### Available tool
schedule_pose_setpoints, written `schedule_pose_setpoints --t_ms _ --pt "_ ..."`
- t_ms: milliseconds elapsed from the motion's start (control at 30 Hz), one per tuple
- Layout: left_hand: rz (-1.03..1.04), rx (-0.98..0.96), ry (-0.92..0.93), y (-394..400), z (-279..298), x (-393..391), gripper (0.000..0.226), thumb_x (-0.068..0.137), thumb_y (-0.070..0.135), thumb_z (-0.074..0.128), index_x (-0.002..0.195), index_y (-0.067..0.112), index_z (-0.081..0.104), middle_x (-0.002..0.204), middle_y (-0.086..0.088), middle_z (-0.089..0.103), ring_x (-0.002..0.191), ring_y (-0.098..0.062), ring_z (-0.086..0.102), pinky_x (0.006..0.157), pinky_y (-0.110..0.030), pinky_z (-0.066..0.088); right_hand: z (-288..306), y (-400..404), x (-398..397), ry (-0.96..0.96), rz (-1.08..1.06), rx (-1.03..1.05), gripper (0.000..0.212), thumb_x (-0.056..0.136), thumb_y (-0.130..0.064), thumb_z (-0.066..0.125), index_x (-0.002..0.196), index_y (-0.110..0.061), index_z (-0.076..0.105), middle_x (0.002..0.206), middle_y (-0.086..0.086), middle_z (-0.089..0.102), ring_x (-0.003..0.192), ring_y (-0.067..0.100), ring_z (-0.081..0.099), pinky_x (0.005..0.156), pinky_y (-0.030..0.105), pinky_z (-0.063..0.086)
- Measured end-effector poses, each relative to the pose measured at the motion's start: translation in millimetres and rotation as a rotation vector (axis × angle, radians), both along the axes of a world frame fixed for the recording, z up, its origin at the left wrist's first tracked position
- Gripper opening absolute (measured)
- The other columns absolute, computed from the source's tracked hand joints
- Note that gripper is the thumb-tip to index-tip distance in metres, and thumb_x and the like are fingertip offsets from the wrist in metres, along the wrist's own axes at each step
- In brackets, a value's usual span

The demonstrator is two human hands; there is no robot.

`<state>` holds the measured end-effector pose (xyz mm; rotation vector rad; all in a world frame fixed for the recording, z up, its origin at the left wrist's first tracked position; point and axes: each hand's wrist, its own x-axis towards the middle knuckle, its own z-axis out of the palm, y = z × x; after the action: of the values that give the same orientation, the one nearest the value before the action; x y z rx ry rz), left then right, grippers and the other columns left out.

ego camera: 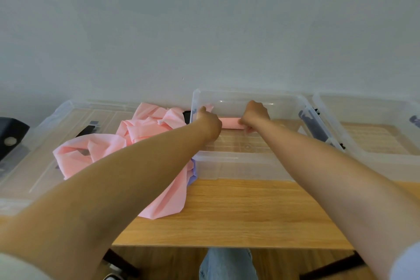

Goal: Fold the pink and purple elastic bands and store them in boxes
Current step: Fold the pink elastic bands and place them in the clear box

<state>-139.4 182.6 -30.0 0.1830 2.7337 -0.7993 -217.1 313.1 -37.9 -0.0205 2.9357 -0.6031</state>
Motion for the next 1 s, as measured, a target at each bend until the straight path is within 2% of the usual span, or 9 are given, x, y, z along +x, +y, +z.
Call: schedule_pose_setpoints --t_ms 167,267,333,467,600,667,800,900,1000 --pt "-0.111 0.069 0.163 -7 17 21 0.025 0.099 0.012 0.049 0.115 0.014 0.068 0.122 -0.004 0.067 0.121 -0.024 0.058 0.118 -0.036 0.027 32 -13 32 0.153 0.126 0.068 0.024 0.090 -0.025 0.077 0.092 -0.012 0.057 0.094 0.012 0.071 0.089 0.032 0.073 0.075 0.033 0.057" --pt "-0.109 0.156 0.223 -18 28 39 0.026 0.098 0.016 0.051 0.117 0.015 0.068 0.116 -0.003 0.069 0.110 -0.023 0.063 0.088 -0.030 0.041 48 -25 53 0.211 0.173 0.043 0.037 0.092 -0.029 0.076 0.076 -0.014 0.046 0.082 0.009 0.066 0.084 0.030 0.071 0.070 0.032 0.055" --pt "-0.060 0.260 0.243 -25 35 52 0.027 0.098 0.018 0.051 0.121 0.016 0.066 0.116 -0.003 0.068 0.107 -0.023 0.064 0.078 -0.031 0.044 57 -34 69 0.258 0.207 0.040 0.037 0.094 -0.025 0.072 0.073 -0.016 0.043 0.080 0.008 0.065 0.081 0.029 0.069 0.062 0.029 0.049" --pt "0.066 0.463 0.282 -42 50 84 0.031 0.102 0.026 0.049 0.129 0.014 0.059 0.127 -0.006 0.064 0.115 -0.027 0.061 0.081 -0.037 0.047 75 -52 102 0.317 0.273 0.063 0.025 0.097 -0.027 0.067 0.083 -0.013 0.051 0.080 0.006 0.061 0.084 0.030 0.068 0.069 0.031 0.051" --pt "0.134 0.529 0.290 -64 61 124 0.035 0.104 0.028 0.044 0.133 0.014 0.058 0.134 -0.008 0.061 0.121 -0.028 0.058 0.095 -0.041 0.050 86 -66 137 0.342 0.344 0.062 0.018 0.096 -0.020 0.062 0.082 -0.011 0.054 0.079 0.003 0.056 0.081 0.030 0.060 0.059 0.028 0.038" --pt "0.150 0.509 0.312 -76 65 144 0.037 0.104 0.029 0.046 0.136 0.013 0.056 0.137 -0.008 0.059 0.126 -0.030 0.056 0.097 -0.042 0.049 90 -75 154 0.332 0.407 0.067 0.013 0.095 -0.021 0.062 0.093 -0.009 0.064 0.091 0.008 0.066 0.089 0.031 0.066 0.066 0.029 0.046" --pt "0.204 0.439 0.312 -99 68 183 0.042 0.104 0.033 0.047 0.141 0.012 0.051 0.138 -0.011 0.057 0.127 -0.032 0.054 0.096 -0.044 0.049 91 -93 190 0.303 0.560 0.062 0.033 0.100 -0.030 0.061 0.128 -0.011 0.063 0.125 0.009 0.066 0.110 0.031 0.064 0.090 0.037 0.053" --pt "0.245 0.417 0.294 -110 67 209 0.044 0.106 0.036 0.045 0.142 0.011 0.050 0.137 -0.012 0.056 0.128 -0.031 0.053 0.096 -0.043 0.047 85 -105 213 0.257 0.682 0.124 0.039 0.102 -0.028 0.058 0.139 -0.014 0.057 0.138 0.010 0.061 0.120 0.031 0.060 0.095 0.038 0.051" --pt "0.270 0.458 0.223 -116 62 229 0.041 0.104 0.043 0.049 0.130 0.014 0.062 0.124 -0.007 0.064 0.114 -0.028 0.061 0.089 -0.038 0.050 77 -113 235 0.241 0.764 0.229 0.041 0.104 -0.031 0.055 0.142 -0.017 0.056 0.143 0.009 0.058 0.126 0.030 0.056 0.101 0.039 0.049"
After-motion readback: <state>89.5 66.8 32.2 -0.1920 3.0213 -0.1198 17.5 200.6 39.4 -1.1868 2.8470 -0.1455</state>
